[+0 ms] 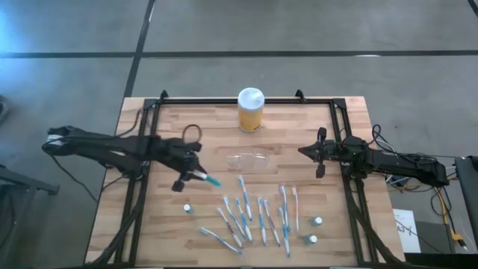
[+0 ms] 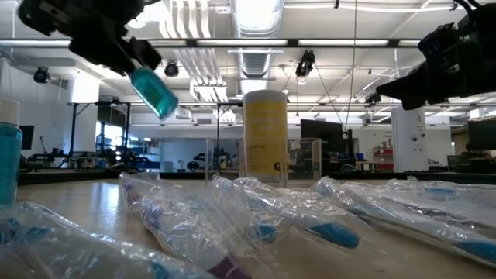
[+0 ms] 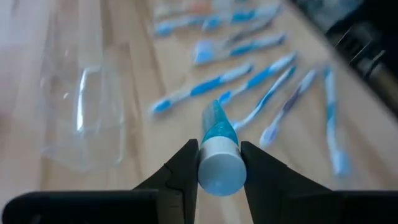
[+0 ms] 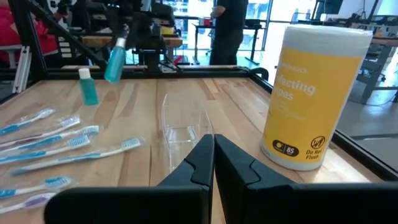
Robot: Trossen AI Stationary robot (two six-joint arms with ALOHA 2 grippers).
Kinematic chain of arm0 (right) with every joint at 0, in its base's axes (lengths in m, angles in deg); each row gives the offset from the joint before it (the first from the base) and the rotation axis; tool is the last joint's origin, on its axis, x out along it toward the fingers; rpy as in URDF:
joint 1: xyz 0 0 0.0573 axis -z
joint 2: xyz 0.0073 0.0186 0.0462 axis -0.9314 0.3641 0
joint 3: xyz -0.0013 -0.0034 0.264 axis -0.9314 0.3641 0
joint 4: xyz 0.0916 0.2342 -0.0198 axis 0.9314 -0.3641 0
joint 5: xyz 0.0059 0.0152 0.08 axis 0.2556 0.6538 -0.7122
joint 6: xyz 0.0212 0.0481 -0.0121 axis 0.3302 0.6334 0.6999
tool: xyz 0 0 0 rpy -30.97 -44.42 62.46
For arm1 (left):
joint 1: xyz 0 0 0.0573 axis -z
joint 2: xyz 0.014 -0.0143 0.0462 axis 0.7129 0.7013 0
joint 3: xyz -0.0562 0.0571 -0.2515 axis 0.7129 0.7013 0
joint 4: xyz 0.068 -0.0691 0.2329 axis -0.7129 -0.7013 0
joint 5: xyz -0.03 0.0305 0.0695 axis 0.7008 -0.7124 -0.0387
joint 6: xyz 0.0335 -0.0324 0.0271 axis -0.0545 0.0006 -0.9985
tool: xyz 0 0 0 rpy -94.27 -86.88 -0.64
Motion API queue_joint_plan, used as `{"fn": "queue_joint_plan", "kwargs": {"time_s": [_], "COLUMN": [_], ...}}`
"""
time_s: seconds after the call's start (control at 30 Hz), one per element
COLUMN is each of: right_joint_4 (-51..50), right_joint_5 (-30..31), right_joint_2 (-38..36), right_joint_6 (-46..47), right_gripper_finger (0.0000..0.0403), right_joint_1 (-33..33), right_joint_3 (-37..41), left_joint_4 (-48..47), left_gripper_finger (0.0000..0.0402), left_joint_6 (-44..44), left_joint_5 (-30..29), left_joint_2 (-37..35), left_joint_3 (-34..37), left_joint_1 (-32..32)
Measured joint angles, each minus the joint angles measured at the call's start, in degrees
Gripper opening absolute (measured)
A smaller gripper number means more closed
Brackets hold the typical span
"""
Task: Pick & Place toothbrushing station
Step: Put the blue mouthwash into the transparent organizer
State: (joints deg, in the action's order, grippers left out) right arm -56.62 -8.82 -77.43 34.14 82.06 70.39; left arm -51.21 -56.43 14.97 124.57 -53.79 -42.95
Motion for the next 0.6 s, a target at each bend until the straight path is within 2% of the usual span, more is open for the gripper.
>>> {"fn": "queue_joint_plan", "kwargs": {"time_s": [0.2,0.27,0.43,0.6], "right_joint_4": [1.0,1.4,1.7,1.9], "right_joint_5": [0.3,0.3,0.5,0.6], "right_joint_2": [0.0,0.0,0.0,0.0], "right_joint_6": [-0.3,-0.5,-2.0,-2.8], "right_gripper_finger": [0.0008,0.0008,0.0008,0.0008], "right_joint_1": [0.0,0.0,0.0,0.0], "right_joint_3": [0.0,0.0,0.0,0.0], "left_joint_4": [20.6,26.5,34.3,38.7], "left_gripper_finger": [0.01,0.01,0.01,0.01], "left_joint_6": [5.4,6.5,7.0,8.6], "left_joint_5": [-1.2,-4.0,-13.4,-18.6], "left_joint_2": [-10.8,-13.7,-20.6,-25.2], "left_joint_3": [13.2,17.0,24.4,27.7], "left_joint_1": [0.1,0.1,0.0,-0.3]}}
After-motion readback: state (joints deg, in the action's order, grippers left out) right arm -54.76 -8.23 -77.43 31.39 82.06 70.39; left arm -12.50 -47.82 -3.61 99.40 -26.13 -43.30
